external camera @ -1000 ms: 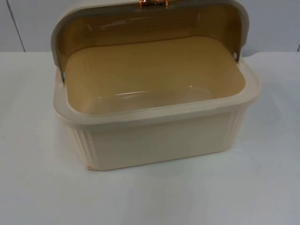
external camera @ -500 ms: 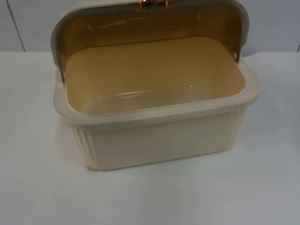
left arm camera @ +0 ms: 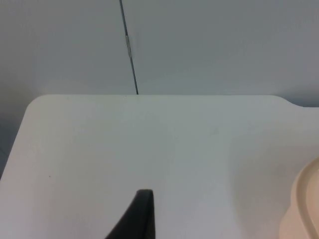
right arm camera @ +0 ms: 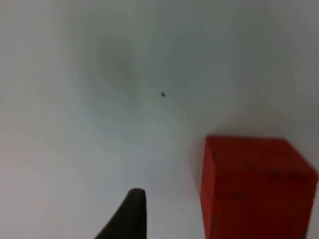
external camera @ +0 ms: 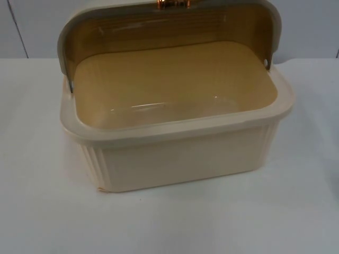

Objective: Open the box lid with the left hand, place the block into the box with the right hand, then close the box lid with the left hand.

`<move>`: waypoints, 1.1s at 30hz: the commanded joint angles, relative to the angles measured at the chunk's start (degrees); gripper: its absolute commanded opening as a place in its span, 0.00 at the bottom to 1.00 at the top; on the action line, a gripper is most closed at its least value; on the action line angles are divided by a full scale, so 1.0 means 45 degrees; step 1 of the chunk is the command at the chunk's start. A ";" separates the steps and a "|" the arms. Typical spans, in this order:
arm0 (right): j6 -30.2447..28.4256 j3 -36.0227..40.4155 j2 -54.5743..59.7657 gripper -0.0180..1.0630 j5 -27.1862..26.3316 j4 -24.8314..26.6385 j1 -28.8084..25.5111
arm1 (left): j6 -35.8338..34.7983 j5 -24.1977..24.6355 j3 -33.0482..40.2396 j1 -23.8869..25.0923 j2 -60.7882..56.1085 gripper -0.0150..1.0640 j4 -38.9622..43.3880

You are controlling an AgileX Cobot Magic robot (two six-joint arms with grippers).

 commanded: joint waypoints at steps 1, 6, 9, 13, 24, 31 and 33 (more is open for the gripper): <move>0.0273 0.0517 0.0161 0.98 -0.0672 0.0086 -0.0011 | -0.0048 -0.0089 0.0056 -0.0067 -0.0076 0.98 -0.0012; 0.0729 0.1294 0.0599 0.98 -0.2166 0.0000 -0.0011 | -0.0048 -0.0177 0.0056 -0.0067 -0.0076 0.98 -0.0012; 0.0785 0.1412 0.0870 0.98 -0.2905 0.0000 -0.0011 | -0.0048 -0.0177 0.0056 -0.0067 -0.0076 0.98 -0.0012; 0.0807 0.1412 0.1152 0.98 -0.3200 0.0000 -0.0011 | -0.0048 -0.0152 0.0056 -0.0067 -0.0076 0.98 -0.0012; 0.0678 0.1412 0.1888 0.10 -0.2827 0.0000 -0.0011 | -0.0048 -0.0050 0.0056 -0.0067 -0.0076 0.98 0.0048; 0.0991 0.1355 0.1888 0.02 -0.2788 0.0000 -0.0011 | -0.0048 -0.0051 0.0056 -0.0067 -0.0076 0.98 0.0128; 0.0838 0.0980 0.1888 0.02 -0.2383 -0.0138 -0.0011 | -0.0048 -0.0051 0.0056 -0.0067 -0.0076 0.98 0.0128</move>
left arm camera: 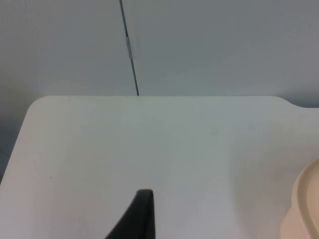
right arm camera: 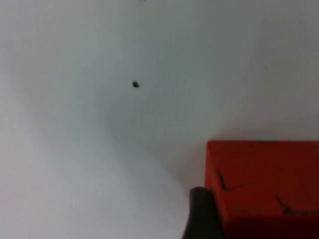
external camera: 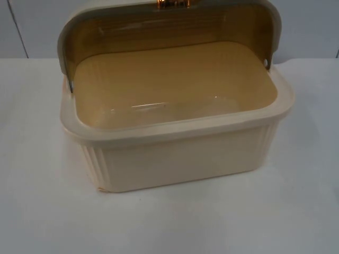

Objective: Open the box lid with the left hand, place the block into the box with the right hand, then close the box lid with the left hand.

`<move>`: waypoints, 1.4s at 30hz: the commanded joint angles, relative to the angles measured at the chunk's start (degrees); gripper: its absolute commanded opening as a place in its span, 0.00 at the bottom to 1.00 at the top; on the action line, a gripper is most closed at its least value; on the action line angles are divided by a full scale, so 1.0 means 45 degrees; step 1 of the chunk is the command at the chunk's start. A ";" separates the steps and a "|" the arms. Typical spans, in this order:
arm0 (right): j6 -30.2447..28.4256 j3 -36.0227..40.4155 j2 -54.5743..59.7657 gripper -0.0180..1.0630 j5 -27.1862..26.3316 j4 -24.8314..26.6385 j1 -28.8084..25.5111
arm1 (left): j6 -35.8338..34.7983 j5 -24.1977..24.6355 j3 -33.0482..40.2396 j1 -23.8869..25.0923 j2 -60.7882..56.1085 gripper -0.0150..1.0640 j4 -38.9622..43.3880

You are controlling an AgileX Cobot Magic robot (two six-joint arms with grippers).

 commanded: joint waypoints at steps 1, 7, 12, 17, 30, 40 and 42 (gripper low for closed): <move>-0.0193 -0.0745 0.0043 0.02 0.0759 -0.0329 -0.0011 | -0.0048 -0.0007 0.0056 -0.0067 -0.0076 0.98 0.0077; -0.0517 -0.2592 -0.0263 0.02 0.2253 -0.0573 -0.0011 | -0.0048 -0.0007 0.0056 -0.0067 -0.0076 0.98 0.0077; -0.0705 -0.6295 -0.0624 0.02 0.4357 -0.1067 -0.0011 | -0.0048 -0.0007 0.0056 -0.0067 -0.0076 0.98 0.0077; -0.1452 -1.0322 -0.0624 0.02 0.5792 -0.1067 -0.0011 | -0.0048 -0.0007 0.0056 -0.0067 -0.0076 0.98 0.0112; -0.2549 -1.4702 -0.1856 0.02 0.6096 -0.0860 0.0349 | -0.0048 -0.0007 0.0056 -0.0067 -0.0076 0.98 0.0337; -0.2439 -1.4595 -0.3820 0.02 0.4852 -0.3017 0.3574 | -0.0048 -0.0032 0.0056 -0.0067 -0.0076 0.98 0.0374; -0.2389 -1.4571 -0.3963 0.02 0.4354 -0.2983 0.4773 | -0.0048 -0.0032 0.0056 -0.0067 -0.0076 0.98 0.0374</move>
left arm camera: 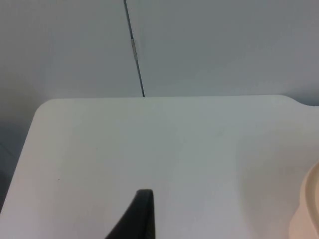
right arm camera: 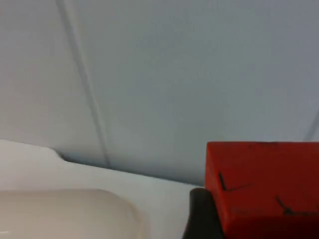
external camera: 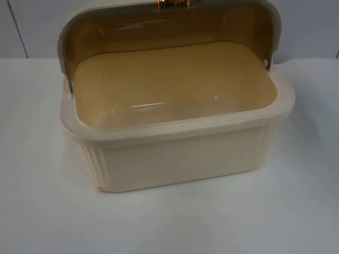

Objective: Open the box lid with the left hand, place the block into the box with the right hand, then close the box lid with the left hand.

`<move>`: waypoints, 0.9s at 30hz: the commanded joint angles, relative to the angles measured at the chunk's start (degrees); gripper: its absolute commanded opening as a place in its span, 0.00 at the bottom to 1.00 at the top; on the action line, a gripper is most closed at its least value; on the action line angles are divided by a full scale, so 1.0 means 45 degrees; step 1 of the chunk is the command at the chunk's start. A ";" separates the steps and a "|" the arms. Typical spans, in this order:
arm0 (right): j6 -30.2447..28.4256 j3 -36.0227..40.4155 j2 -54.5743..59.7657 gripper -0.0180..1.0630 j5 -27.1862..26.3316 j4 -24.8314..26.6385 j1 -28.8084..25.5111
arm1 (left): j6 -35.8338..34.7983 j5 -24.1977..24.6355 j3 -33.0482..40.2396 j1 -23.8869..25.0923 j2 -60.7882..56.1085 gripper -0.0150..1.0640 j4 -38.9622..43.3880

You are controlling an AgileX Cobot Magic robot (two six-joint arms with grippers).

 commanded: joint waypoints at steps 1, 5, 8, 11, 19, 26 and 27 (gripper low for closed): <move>0.0092 -0.0024 -0.0164 0.02 -0.0608 -0.0104 0.0911 | -0.0048 -0.0032 0.0056 -0.0067 -0.0076 0.98 0.0038; 0.0186 0.0163 -0.0085 0.02 -0.1433 -0.0104 0.2205 | -0.0048 -0.0032 0.0056 -0.0067 -0.0076 0.98 0.0038; 0.0562 0.1008 -0.0085 0.02 -0.2516 -0.0131 0.3369 | -0.0048 -0.0032 0.0056 -0.0067 -0.0076 0.98 0.0038; 0.0666 0.1893 -0.0085 0.02 -0.3271 -0.0131 0.3980 | -0.0048 -0.0032 0.0056 -0.0067 -0.0076 0.98 0.0038; 0.2158 0.5792 -0.0109 0.02 -0.6343 -0.0131 0.4838 | -0.0048 -0.0032 0.0056 -0.0067 -0.0076 0.98 0.0038; 0.3385 0.8874 0.0018 0.02 -0.8192 -0.1865 0.4838 | -0.0048 -0.0032 0.0056 -0.0067 -0.0048 0.98 0.0038; 0.3385 0.8874 0.0018 0.02 -0.8192 -0.1865 0.4838 | -0.0048 -0.0032 0.0056 -0.0067 -0.0048 0.98 0.0038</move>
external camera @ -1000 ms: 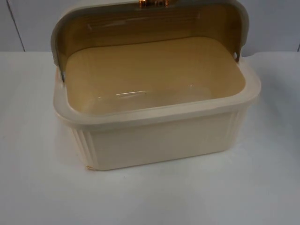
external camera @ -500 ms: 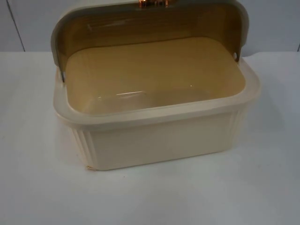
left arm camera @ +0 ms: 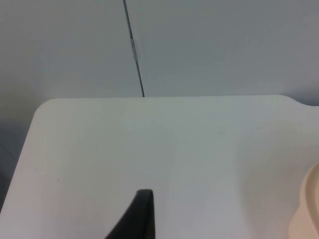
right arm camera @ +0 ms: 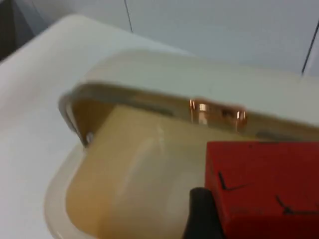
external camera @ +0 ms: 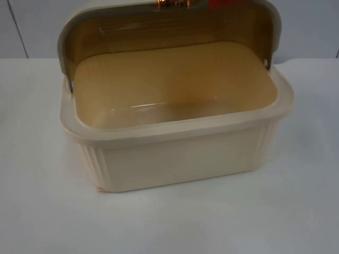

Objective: Open the box lid with the left hand, place the block into the box with the right hand, then close the box lid with the left hand.

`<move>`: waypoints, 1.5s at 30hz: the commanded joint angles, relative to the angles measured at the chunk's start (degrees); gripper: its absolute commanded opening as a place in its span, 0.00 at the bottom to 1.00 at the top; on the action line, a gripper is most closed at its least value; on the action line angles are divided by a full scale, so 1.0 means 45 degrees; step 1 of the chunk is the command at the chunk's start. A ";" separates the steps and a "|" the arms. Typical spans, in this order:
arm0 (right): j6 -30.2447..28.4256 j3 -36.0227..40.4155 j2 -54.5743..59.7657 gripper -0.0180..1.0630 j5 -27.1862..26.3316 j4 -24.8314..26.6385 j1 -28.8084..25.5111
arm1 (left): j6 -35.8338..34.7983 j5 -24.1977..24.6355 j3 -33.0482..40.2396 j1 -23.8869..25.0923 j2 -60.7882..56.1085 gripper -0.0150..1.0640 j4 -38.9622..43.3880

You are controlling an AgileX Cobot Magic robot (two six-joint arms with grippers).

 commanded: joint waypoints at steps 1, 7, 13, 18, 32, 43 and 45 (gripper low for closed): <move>0.0520 0.0842 0.0085 0.02 -0.1161 -0.1004 0.0074 | -0.0048 -0.0032 0.0056 -0.0067 -0.0048 0.98 0.0038; 0.1473 0.1589 0.1139 0.02 -0.2530 -0.2741 0.0046 | -0.0048 -0.0032 0.0056 -0.0067 0.0093 0.98 0.0038; 0.1847 0.1565 0.3106 0.02 -0.3841 -0.2815 0.0046 | -0.0048 -0.0032 0.0056 -0.0067 0.0093 0.98 0.0038; 0.2202 0.1565 0.4032 0.02 -0.4745 -0.2640 -0.0212 | -0.0048 -0.0032 0.0056 -0.0067 0.0093 0.98 0.0038; 0.1771 0.0174 0.5485 0.02 -0.4803 -0.2305 -0.0847 | -0.0015 -0.0032 0.0056 -0.0067 0.0094 0.98 0.0057; 0.1798 -0.0126 0.5755 0.05 -0.4169 -0.1712 -0.0847 | -0.0015 0.0011 0.0056 -0.0067 0.0094 0.98 0.0209; 0.1798 -0.0126 0.5755 0.15 -0.3810 -0.1712 -0.0847 | -0.0015 0.0011 0.0056 -0.0067 0.0094 0.98 0.0209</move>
